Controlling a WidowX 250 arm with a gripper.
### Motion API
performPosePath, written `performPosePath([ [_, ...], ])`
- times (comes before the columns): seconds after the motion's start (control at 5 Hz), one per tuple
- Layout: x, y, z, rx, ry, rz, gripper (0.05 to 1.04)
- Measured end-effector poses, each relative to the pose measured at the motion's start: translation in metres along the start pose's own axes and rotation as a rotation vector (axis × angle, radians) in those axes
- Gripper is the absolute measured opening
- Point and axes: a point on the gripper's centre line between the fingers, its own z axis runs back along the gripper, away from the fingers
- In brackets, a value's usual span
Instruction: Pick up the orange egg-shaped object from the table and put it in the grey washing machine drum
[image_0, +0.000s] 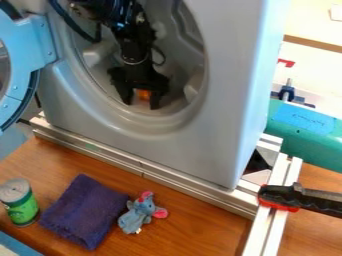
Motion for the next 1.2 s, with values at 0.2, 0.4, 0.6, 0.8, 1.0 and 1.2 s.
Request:
performPosePath([
  [0.2,-0.019,-0.001,0.011,0.028,0.063,-0.044,0.986],
  [0.4,-0.041,0.0,0.019,0.025,0.133,-0.056,0.994],
  [0.6,-0.065,0.004,0.029,0.036,0.156,-0.078,0.995],
  [0.8,-0.09,-0.004,0.04,0.043,0.18,-0.132,0.996],
  [1.0,-0.115,-0.013,0.047,0.021,0.213,-0.193,0.996],
  [1.2,-0.136,-0.024,0.048,-0.013,0.251,-0.247,0.996],
])
